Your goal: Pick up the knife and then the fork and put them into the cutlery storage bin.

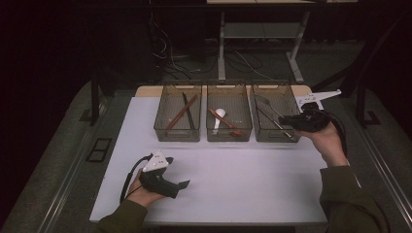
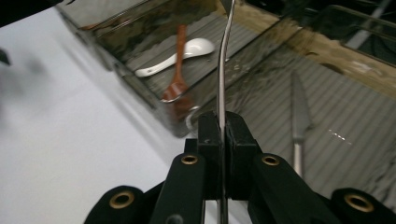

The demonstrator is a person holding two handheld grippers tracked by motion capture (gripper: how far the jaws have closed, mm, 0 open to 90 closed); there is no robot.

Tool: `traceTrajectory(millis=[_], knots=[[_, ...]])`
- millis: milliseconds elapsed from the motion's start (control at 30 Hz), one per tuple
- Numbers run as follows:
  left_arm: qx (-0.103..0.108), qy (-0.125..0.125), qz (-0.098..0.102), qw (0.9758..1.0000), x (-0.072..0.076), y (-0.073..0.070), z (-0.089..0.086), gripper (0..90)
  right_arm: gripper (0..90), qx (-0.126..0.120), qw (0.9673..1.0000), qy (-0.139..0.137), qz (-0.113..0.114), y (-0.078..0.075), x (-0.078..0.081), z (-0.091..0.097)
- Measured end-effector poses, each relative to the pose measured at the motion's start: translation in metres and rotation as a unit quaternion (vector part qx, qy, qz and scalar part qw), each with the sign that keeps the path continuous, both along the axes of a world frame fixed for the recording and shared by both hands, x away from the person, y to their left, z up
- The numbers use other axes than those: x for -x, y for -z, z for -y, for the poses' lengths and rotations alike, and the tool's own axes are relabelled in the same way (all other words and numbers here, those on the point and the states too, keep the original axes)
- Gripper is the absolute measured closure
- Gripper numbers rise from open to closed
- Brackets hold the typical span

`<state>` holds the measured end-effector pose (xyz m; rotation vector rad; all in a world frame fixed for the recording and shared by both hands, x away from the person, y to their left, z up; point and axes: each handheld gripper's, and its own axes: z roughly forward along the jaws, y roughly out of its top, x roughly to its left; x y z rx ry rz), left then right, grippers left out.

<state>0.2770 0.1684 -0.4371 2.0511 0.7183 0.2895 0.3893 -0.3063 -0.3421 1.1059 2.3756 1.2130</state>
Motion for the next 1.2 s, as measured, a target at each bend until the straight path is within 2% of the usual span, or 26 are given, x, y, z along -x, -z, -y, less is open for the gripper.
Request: traceTrajectory(millis=[67, 167, 300, 367, 600, 700, 900, 1200], knots=[[0.001, 0.001, 0.000, 1.0000, 0.000, 0.000, 0.000, 0.0, 86.3, -0.001, 0.9999, 0.012, -0.001, 0.001, -0.003, 0.002], [0.003, 0.000, -0.001, 1.0000, 0.000, 0.000, 0.000, 0.0, 86.3, 0.016, 0.9994, 0.030, -0.004, 0.003, -0.009, 0.001], [0.006, -0.003, -0.003, 1.0000, 0.000, 0.000, 0.000, 0.0, 86.3, 0.020, 0.9980, 0.059, -0.012, 0.008, -0.019, 0.004], [0.005, -0.002, -0.003, 1.0000, -0.001, 0.000, 0.000, 0.0, 86.3, 0.031, 0.9968, 0.072, -0.018, 0.011, -0.026, 0.005], [0.006, -0.001, -0.003, 1.0000, 0.000, 0.000, 0.000, 0.0, 86.3, 0.035, 0.9918, 0.110, -0.055, 0.022, -0.053, 0.011], [0.007, 0.000, -0.004, 1.0000, -0.001, 0.000, 0.000, 0.0, 86.3, 0.040, 0.9897, 0.118, -0.070, 0.026, -0.062, 0.011], [0.007, 0.003, -0.006, 1.0000, 0.000, 0.001, 0.001, 0.0, 86.2, 0.071, 0.9848, 0.126, -0.096, 0.034, -0.077, 0.005], [0.005, 0.008, -0.010, 0.9999, 0.000, 0.001, 0.002, 0.0, 86.1, 0.106, 0.9772, 0.128, -0.132, 0.050, -0.090, -0.006]])
